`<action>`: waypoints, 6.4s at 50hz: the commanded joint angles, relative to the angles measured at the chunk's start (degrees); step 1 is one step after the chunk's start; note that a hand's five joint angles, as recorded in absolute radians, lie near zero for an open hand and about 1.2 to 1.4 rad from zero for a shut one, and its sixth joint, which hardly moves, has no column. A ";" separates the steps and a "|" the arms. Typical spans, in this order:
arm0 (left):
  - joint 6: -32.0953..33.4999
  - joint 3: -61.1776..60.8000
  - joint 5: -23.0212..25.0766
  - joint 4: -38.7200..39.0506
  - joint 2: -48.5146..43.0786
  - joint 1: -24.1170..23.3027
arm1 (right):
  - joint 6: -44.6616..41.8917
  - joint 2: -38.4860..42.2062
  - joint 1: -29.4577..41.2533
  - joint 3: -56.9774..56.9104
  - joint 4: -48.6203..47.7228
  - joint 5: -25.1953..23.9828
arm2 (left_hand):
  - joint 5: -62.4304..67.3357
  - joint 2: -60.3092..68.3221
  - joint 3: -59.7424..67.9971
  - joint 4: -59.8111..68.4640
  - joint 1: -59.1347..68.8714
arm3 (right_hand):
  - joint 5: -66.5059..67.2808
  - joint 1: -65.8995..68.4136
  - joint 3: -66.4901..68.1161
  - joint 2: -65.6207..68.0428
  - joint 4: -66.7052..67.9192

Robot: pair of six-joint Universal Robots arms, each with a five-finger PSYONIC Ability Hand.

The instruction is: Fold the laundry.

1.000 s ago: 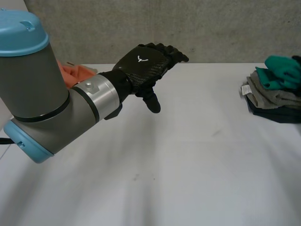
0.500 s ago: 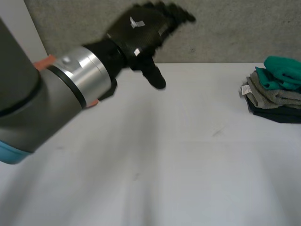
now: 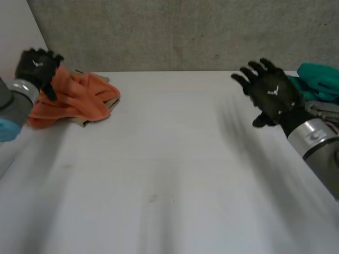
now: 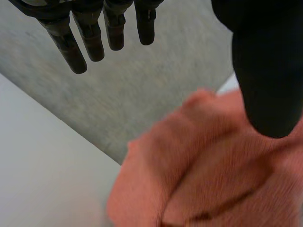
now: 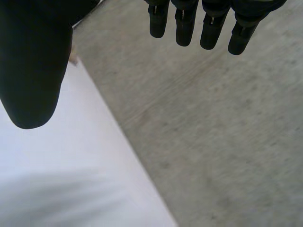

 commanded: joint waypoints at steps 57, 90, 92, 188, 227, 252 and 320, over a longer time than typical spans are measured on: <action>-23.27 -35.83 -4.03 11.08 26.65 -38.81 | -2.76 -5.16 -1.52 2.27 17.90 7.74 | 1.38 2.35 1.96 2.44 3.28 | -2.69 -2.84 -1.76 -1.84 -1.85; -7.28 -58.25 3.26 5.10 37.47 -3.21 | 9.98 5.64 20.45 4.55 20.48 22.58 | 3.23 4.20 3.81 4.29 5.13 | 22.77 22.63 23.70 23.63 23.61; -7.19 -58.52 3.34 5.19 37.73 -3.29 | 9.81 7.65 20.63 3.33 19.60 24.34 | 3.23 4.20 3.81 4.29 5.13 | 36.14 35.99 37.06 36.99 36.98; -4.47 -48.68 2.90 10.90 14.36 -10.68 | -2.06 7.58 -0.82 -4.15 23.03 16.09 | 29.80 30.77 30.38 30.86 31.69 | -2.69 -2.84 -1.76 -1.84 -1.85; -4.90 -44.53 -7.64 10.99 22.51 -14.02 | -1.18 5.82 -5.73 -7.04 29.25 17.23 | 67.13 68.10 67.71 68.19 69.03 | -2.69 -2.84 -1.76 -1.84 -1.85; -12.46 -46.74 -7.38 10.72 34.04 -14.37 | -0.92 17.95 -7.85 -13.90 27.77 16.00 | 67.13 68.10 67.71 68.19 69.03 | 15.21 15.07 16.14 16.07 16.05; -12.55 -27.41 -8.87 1.93 18.85 -14.37 | -0.92 -0.41 -7.15 -8.91 47.73 10.30 | 67.13 68.10 67.71 68.19 69.03 | 5.14 4.99 6.07 5.99 5.98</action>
